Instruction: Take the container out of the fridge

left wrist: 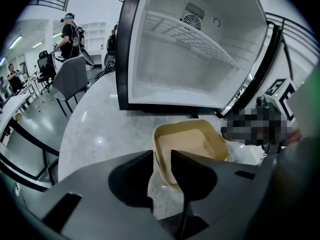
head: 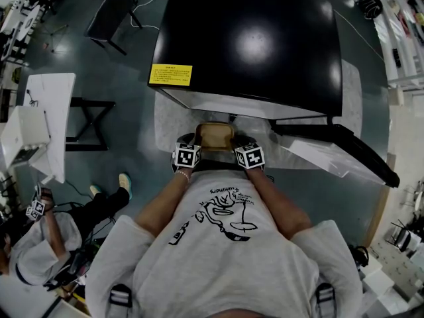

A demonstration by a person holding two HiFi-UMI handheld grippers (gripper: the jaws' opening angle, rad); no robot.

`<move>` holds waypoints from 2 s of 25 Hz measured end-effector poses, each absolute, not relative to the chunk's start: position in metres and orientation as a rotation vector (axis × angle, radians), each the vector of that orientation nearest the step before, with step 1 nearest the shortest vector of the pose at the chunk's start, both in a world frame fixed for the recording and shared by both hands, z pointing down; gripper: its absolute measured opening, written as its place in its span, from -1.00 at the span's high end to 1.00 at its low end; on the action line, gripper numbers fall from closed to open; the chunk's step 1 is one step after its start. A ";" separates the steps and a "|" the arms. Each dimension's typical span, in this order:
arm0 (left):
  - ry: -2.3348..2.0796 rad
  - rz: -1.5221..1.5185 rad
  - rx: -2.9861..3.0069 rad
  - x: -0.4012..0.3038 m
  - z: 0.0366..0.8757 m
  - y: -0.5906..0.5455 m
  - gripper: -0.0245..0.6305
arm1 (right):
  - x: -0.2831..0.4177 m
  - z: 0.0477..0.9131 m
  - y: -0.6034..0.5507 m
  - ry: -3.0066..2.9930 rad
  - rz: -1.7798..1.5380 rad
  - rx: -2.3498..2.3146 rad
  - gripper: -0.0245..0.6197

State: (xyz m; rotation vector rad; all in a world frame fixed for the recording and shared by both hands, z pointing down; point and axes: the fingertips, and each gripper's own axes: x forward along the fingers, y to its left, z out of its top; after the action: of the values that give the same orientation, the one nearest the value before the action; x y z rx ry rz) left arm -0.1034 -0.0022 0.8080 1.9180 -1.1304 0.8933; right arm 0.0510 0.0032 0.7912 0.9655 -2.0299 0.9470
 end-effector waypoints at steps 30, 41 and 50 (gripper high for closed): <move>-1.164 0.716 2.064 -0.082 0.735 -0.028 0.62 | 0.047 0.718 -0.016 -2.184 0.760 0.995 0.64; -1.157 0.683 2.123 -0.072 0.715 -0.031 0.69 | 0.054 0.683 -0.024 -2.246 0.723 1.057 0.69; -1.151 0.596 2.215 -0.060 0.671 -0.041 0.77 | 0.055 0.648 -0.031 -2.303 0.670 1.104 0.72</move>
State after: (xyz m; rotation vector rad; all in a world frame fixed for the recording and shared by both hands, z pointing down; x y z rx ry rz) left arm -0.0597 -0.0408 0.6712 2.2150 -1.1510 0.5961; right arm 0.0545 -0.0309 0.6483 1.1042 -2.3032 0.6702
